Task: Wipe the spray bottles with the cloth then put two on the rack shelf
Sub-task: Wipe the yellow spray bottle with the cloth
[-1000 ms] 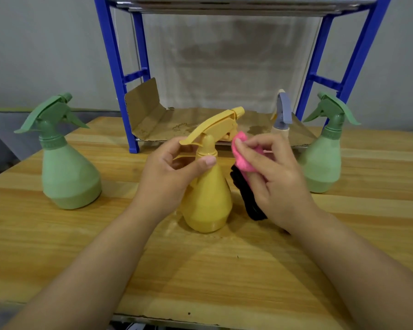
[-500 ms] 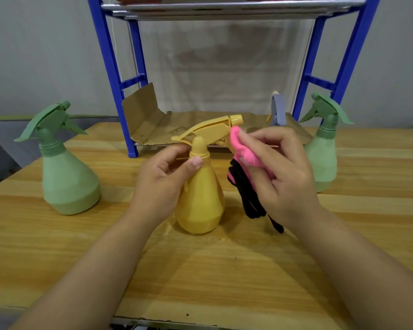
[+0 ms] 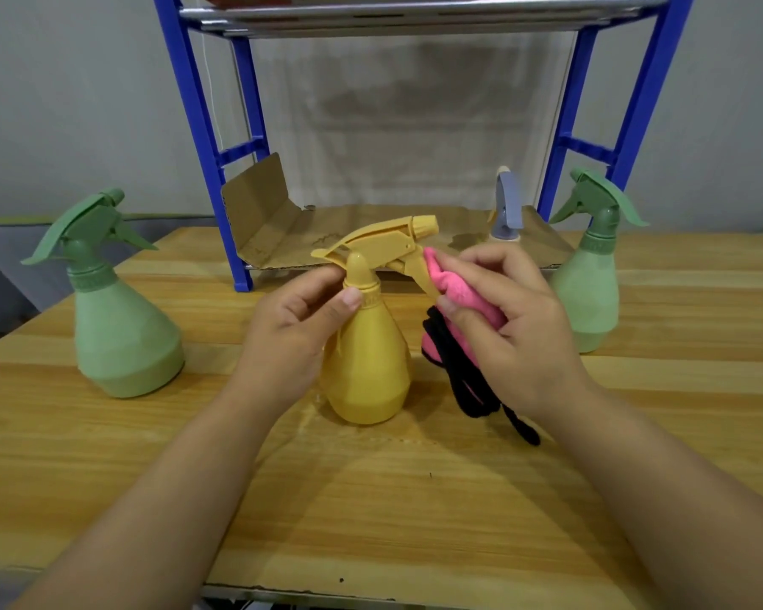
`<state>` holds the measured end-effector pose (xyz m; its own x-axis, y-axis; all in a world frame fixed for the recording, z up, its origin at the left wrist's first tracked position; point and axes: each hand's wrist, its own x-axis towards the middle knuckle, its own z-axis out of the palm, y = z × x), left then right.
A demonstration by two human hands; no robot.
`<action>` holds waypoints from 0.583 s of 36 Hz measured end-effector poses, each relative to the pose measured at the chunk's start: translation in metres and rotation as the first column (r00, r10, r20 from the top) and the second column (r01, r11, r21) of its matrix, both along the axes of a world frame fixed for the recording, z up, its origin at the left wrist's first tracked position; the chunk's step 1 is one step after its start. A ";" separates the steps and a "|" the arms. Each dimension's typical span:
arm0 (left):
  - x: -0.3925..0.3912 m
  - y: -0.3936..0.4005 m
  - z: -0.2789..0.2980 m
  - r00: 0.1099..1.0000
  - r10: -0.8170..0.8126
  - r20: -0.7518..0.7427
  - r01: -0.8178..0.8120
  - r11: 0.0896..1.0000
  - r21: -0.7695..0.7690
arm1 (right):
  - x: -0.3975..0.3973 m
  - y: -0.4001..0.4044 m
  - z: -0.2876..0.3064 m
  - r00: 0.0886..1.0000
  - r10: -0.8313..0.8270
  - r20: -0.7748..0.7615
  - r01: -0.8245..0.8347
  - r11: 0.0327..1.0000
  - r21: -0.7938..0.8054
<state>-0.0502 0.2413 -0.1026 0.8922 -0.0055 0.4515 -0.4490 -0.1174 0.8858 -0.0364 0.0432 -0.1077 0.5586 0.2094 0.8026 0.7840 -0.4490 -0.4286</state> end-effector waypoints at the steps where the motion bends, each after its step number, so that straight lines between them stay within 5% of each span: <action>1: 0.001 0.000 -0.001 1.000 0.010 -0.010 -0.010 1.000 -0.002 | -0.001 -0.001 0.000 0.999 0.024 -0.039 -0.024 1.000 0.012; 7: 0.004 -0.002 -0.001 0.983 0.180 -0.023 -0.181 0.983 -0.027 | -0.008 -0.004 0.000 0.991 0.126 -0.038 -0.128 0.990 -0.064; 15: -0.006 0.005 0.004 0.951 0.272 0.146 -0.266 0.962 -0.061 | -0.011 0.001 0.000 0.989 0.146 0.025 -0.142 0.983 -0.115; 21: -0.011 -0.005 0.021 0.963 0.187 0.192 -0.227 0.950 0.216 | -0.004 -0.003 0.000 0.999 0.030 0.013 -0.029 0.997 -0.072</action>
